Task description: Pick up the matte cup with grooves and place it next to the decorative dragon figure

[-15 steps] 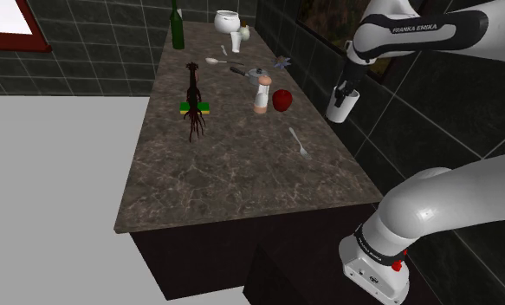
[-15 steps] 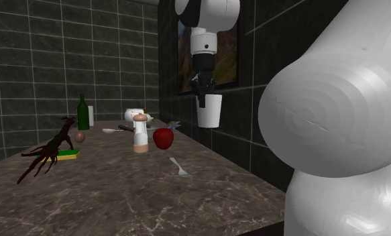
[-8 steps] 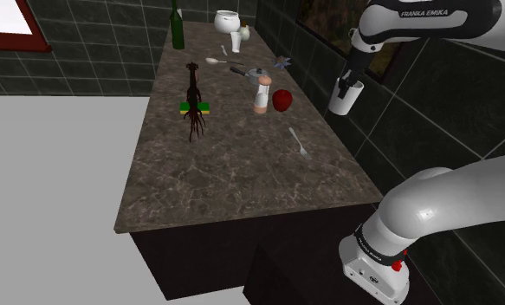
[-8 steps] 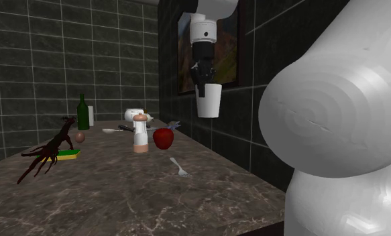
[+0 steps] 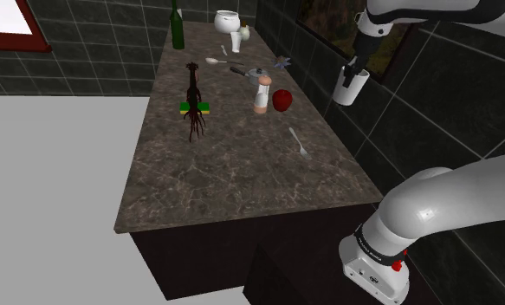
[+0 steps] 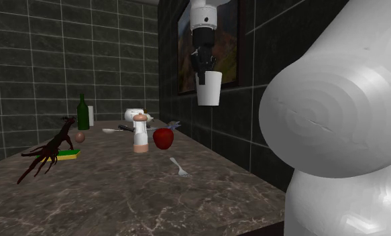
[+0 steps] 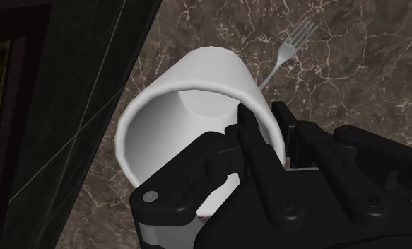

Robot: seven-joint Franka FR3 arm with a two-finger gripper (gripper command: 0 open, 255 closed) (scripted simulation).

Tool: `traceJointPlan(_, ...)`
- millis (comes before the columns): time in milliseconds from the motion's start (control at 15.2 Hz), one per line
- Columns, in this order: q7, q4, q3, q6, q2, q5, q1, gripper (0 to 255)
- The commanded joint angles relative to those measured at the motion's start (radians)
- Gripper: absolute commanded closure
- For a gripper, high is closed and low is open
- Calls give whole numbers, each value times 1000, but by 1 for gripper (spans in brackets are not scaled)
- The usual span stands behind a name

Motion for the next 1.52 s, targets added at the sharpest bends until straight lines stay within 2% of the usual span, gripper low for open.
traceJointPlan(0, 0, 27, 4, -27, 0, 2, 1, 255)
traceJointPlan(198, -3, 64, 6, -59, 5, 6, 3, 255)
traceJointPlan(726, 105, 255, 76, -41, 230, 68, 66, 255)
traceJointPlan(1122, 174, 456, 117, -60, 421, 102, 104, 255)
traceJointPlan(1452, 224, 673, 145, -104, 599, 122, 131, 255)
